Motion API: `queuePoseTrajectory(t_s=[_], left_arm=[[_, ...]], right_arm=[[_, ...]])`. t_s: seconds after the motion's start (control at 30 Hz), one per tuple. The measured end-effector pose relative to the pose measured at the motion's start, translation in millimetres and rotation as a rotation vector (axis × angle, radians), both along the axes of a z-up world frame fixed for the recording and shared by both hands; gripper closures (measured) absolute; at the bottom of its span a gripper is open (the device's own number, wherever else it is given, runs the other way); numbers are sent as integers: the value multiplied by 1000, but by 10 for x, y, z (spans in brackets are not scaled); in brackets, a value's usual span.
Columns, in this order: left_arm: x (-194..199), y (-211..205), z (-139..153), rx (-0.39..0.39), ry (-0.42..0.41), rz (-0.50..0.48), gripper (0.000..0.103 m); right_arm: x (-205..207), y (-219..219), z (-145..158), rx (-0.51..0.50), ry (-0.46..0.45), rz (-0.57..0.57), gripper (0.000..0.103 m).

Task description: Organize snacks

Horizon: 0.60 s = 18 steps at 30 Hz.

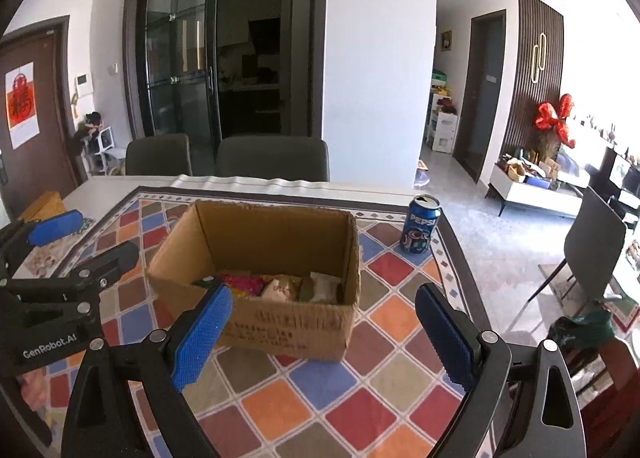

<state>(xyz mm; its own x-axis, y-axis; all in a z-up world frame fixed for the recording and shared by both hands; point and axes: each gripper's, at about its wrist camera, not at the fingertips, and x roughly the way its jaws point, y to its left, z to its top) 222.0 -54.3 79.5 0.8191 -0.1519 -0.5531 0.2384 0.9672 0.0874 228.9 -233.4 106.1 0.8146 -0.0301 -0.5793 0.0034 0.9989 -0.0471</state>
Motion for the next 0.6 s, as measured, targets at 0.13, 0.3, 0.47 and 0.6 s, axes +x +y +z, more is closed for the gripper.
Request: queuePoseTrajectory(t_s=[0.13, 0.3, 0.47, 0.6], left_arm=[[-255, 54, 16, -5, -14, 4, 11], [-600, 95, 29, 5, -54, 29, 5], [-893, 154, 4, -10, -61, 40, 2], [-1081, 205, -4, -25, -61, 55, 2]], right_arm=[[-255, 21, 51, 5, -21, 5, 9], [-525, 9, 62, 13, -38, 1, 6], [-786, -8, 37, 33, -53, -12, 3], [-960, 5, 18, 34, -61, -19, 2]])
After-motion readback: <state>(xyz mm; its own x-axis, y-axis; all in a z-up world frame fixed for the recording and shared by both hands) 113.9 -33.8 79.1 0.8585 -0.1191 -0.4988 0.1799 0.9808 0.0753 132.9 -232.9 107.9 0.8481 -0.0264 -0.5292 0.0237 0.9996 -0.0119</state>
